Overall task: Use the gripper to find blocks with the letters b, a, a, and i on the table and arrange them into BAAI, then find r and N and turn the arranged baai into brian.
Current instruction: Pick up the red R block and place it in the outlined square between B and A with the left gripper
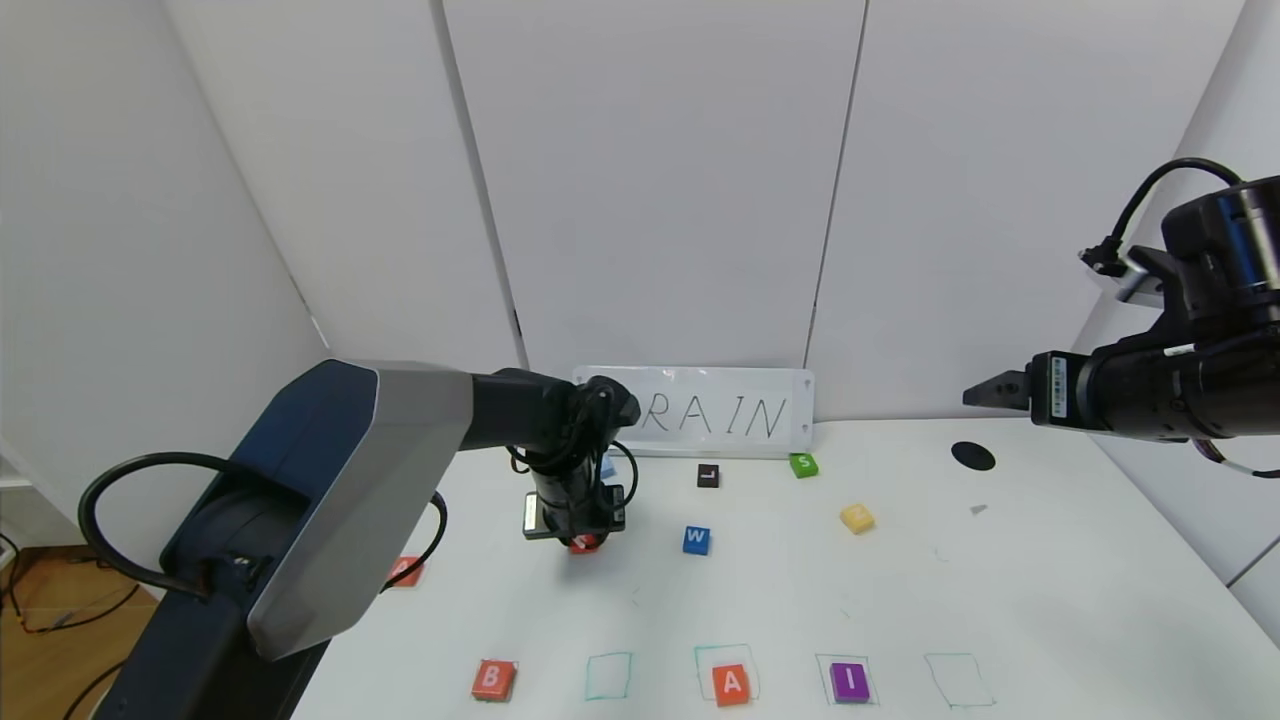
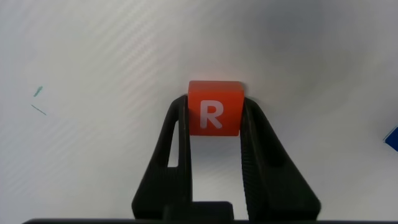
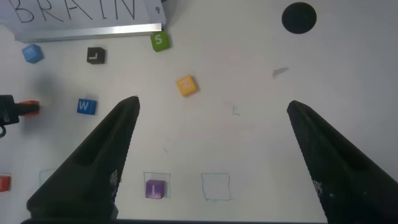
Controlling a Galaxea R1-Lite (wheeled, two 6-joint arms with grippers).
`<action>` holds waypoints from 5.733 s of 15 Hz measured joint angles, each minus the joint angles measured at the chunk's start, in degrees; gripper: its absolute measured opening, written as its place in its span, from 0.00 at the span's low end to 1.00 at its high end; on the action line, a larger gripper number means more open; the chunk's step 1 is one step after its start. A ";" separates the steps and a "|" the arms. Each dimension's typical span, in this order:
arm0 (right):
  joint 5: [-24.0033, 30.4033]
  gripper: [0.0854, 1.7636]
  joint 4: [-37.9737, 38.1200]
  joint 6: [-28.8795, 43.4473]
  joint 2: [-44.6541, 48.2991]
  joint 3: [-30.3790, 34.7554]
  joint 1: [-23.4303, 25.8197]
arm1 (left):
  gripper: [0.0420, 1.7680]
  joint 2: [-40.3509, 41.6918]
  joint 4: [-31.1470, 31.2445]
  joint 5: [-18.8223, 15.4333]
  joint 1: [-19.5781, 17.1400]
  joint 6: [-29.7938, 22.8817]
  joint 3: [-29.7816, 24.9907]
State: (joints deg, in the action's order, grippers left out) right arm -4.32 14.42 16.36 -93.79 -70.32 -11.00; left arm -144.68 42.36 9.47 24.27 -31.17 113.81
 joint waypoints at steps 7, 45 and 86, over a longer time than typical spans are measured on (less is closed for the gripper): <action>0.00 0.97 0.00 0.00 0.09 0.02 -0.07 | 0.27 0.00 0.22 0.07 -0.02 0.00 0.00; 0.11 0.97 -0.02 0.02 0.49 0.17 -0.16 | 0.27 21.14 -26.53 4.45 16.54 -2.90 -46.89; 0.00 0.97 0.00 -0.02 0.17 0.26 -0.13 | 0.75 19.24 -31.78 4.71 17.37 -5.63 -50.62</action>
State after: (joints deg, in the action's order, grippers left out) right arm -4.32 14.42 16.34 -93.62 -70.06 -11.13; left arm -125.44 10.58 14.18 41.64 -36.80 63.20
